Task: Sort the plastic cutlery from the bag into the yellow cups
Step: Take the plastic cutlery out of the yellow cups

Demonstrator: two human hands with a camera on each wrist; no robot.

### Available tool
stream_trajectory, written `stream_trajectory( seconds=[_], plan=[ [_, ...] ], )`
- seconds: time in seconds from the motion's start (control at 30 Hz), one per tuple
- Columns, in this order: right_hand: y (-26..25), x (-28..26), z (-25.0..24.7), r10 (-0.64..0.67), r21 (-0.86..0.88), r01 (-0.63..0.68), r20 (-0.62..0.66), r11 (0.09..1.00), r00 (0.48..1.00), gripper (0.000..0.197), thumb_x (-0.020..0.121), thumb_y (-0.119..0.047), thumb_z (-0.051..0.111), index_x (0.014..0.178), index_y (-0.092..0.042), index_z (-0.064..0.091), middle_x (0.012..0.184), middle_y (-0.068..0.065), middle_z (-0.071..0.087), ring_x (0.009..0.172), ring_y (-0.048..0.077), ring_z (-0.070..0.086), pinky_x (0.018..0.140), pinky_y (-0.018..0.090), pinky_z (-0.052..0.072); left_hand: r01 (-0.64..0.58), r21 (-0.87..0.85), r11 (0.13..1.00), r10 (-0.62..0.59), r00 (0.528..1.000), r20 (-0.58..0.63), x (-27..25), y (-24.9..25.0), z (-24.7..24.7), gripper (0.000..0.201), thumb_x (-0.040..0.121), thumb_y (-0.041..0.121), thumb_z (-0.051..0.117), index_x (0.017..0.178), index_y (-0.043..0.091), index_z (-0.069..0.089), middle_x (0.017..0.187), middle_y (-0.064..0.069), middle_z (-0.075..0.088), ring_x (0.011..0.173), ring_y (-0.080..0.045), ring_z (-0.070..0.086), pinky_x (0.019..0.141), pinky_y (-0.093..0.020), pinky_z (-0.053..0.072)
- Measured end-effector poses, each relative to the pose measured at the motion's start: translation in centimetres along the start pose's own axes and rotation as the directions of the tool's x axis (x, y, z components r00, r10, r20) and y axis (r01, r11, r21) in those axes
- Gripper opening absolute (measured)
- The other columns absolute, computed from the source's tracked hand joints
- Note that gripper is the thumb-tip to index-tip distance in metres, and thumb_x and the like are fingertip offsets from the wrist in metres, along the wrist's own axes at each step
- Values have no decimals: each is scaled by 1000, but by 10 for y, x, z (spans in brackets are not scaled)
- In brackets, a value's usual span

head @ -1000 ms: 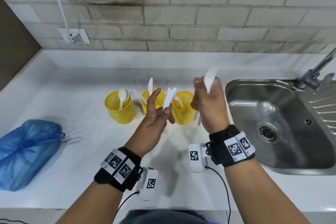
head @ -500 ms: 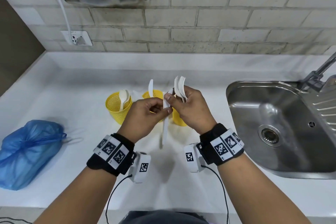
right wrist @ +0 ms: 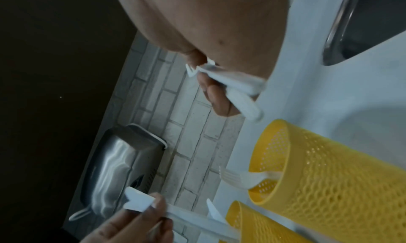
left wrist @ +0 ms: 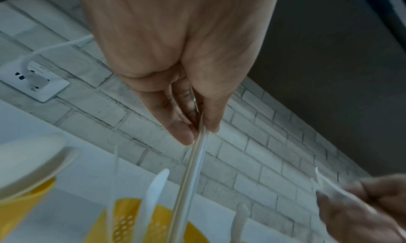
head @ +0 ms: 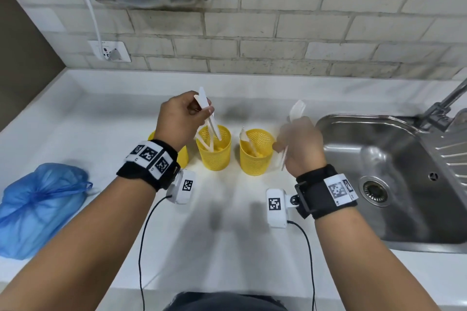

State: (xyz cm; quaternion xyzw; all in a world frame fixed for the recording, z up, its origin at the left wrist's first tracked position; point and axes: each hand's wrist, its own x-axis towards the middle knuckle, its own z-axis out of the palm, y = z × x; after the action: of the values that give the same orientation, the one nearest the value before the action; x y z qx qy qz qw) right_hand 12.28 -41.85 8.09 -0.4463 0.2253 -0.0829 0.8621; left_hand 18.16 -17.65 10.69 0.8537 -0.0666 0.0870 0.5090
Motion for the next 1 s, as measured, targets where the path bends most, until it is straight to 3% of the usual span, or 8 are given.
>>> stream_trajectory(
  seconds=[0.17, 0.37, 0.5, 0.63, 0.7, 0.8, 0.87, 1.0],
  plan=[
    [-4, 12, 6, -222, 79, 234, -139, 969, 965, 12, 103, -7, 36, 107, -13, 45, 77, 3, 51, 52, 18, 50, 60, 33, 41, -50, 300, 953, 34, 998, 58, 9, -18, 19, 27, 83, 35, 82, 76, 14, 66, 71, -2, 71, 72, -21, 69, 72, -35, 56],
    [11, 21, 18, -371, -97, 369, 2, 924, 929, 17, 107, -3, 34, 122, -7, 38, 84, 6, 62, 67, 22, 64, 75, 34, 57, -40, 428, 903, -26, 989, 147, 7, -27, 35, 26, 84, 36, 82, 75, 17, 66, 68, 2, 65, 73, -23, 64, 64, -29, 43],
    [27, 23, 18, -336, -246, 359, 132, 900, 932, 20, 104, 2, 35, 122, -7, 36, 87, 10, 65, 76, 26, 67, 77, 30, 58, -3, 446, 895, -75, 984, 159, 4, -31, 45, 28, 83, 37, 83, 96, 14, 74, 87, -5, 72, 84, -24, 66, 69, -27, 44],
    [39, 28, 14, -238, -426, 291, 175, 857, 955, 24, 98, 5, 39, 110, -16, 39, 83, 4, 70, 74, 22, 71, 83, 39, 58, 17, 418, 908, -37, 999, 39, -3, -35, 49, 44, 85, 35, 81, 120, 15, 62, 113, -9, 61, 97, -27, 65, 83, -37, 53],
    [40, 27, 12, -202, -467, 259, 171, 846, 964, 27, 95, 7, 38, 111, -15, 38, 85, 7, 71, 72, 23, 70, 82, 40, 58, -5, 384, 923, 21, 999, -38, -11, -32, 50, 45, 88, 34, 78, 124, 16, 57, 120, -8, 52, 96, -20, 61, 81, -36, 51],
    [40, 26, 11, -184, -504, 242, 164, 829, 969, 29, 94, 8, 37, 113, -14, 37, 90, 12, 72, 73, 23, 71, 83, 42, 59, -62, 348, 936, 99, 991, -89, -27, -29, 50, 43, 87, 29, 77, 123, 17, 56, 114, -2, 52, 88, -7, 50, 74, -25, 40],
    [40, 25, 11, -190, -526, 250, 167, 813, 968, 28, 95, 6, 38, 113, -15, 36, 95, 15, 73, 79, 28, 75, 87, 45, 60, -97, 375, 922, 118, 993, -33, -38, -32, 52, 37, 86, 29, 78, 117, 17, 61, 106, 1, 56, 83, -6, 49, 71, -22, 37],
    [41, 26, 11, -181, -588, 253, 180, 769, 967, 32, 95, 1, 39, 119, -19, 37, 100, 10, 73, 83, 25, 77, 87, 47, 60, -146, 515, 845, 58, 982, 182, -51, -44, 55, 33, 85, 33, 77, 113, 17, 72, 105, -3, 70, 96, -24, 65, 81, -37, 54]
  ],
)
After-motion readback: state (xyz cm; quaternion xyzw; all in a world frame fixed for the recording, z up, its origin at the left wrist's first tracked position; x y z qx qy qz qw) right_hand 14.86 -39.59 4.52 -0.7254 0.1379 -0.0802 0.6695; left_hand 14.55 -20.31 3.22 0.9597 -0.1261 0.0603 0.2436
